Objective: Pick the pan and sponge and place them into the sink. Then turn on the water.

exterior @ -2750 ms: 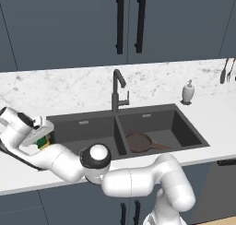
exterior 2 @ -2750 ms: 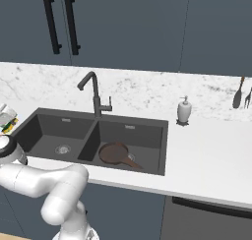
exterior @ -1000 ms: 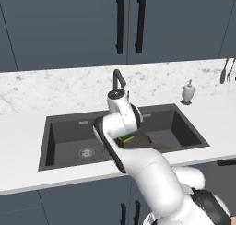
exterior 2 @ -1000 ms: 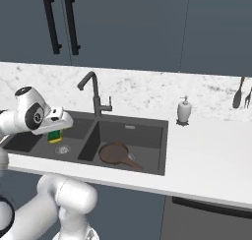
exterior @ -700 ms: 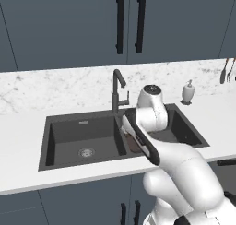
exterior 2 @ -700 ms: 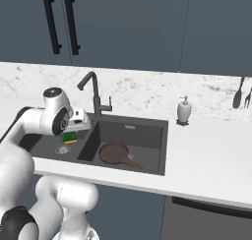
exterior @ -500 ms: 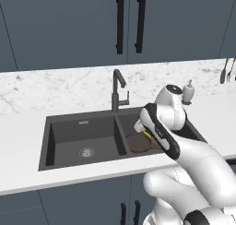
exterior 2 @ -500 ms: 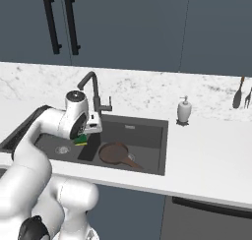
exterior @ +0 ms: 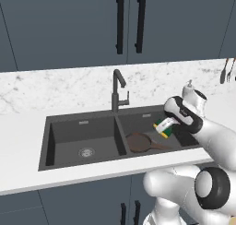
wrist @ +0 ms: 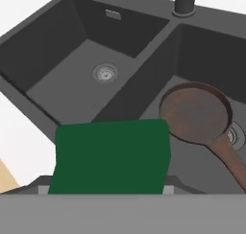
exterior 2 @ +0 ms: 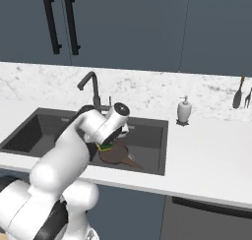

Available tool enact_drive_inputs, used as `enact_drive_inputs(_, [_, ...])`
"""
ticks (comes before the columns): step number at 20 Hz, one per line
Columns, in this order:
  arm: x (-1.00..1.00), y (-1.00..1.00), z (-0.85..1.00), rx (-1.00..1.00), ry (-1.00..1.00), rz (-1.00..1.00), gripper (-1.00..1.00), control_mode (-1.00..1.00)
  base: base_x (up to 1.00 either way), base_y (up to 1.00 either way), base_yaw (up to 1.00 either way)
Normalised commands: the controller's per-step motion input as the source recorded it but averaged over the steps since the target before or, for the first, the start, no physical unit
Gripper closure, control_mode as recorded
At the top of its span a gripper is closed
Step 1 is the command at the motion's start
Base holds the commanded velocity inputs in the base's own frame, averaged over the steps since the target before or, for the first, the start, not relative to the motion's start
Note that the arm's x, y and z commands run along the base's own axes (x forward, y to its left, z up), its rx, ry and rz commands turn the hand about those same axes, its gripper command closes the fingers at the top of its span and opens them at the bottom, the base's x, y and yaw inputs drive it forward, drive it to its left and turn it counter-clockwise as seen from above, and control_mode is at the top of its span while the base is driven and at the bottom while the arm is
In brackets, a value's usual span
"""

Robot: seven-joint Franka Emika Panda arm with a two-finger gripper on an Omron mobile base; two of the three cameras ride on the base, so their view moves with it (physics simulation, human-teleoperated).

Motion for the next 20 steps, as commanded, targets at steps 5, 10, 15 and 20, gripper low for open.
enact_drive_inputs(5, [0.68, -0.33, -0.07, 0.02, 0.10, 0.16, 1.00, -1.00, 0.00, 0.00, 0.00])
enact_drive_inputs(10, [0.63, -0.10, -0.01, 0.00, 0.13, 0.08, 1.00, -1.00, 0.00, 0.00, 0.00])
enact_drive_inputs(15, [0.26, -0.01, -0.25, -0.01, 0.01, 0.06, 1.00, -1.00, 0.00, 0.00, 0.00])
enact_drive_inputs(20, [0.11, -0.12, -0.45, 0.00, 0.00, 0.14, 1.00, -1.00, 0.00, 0.00, 0.00])
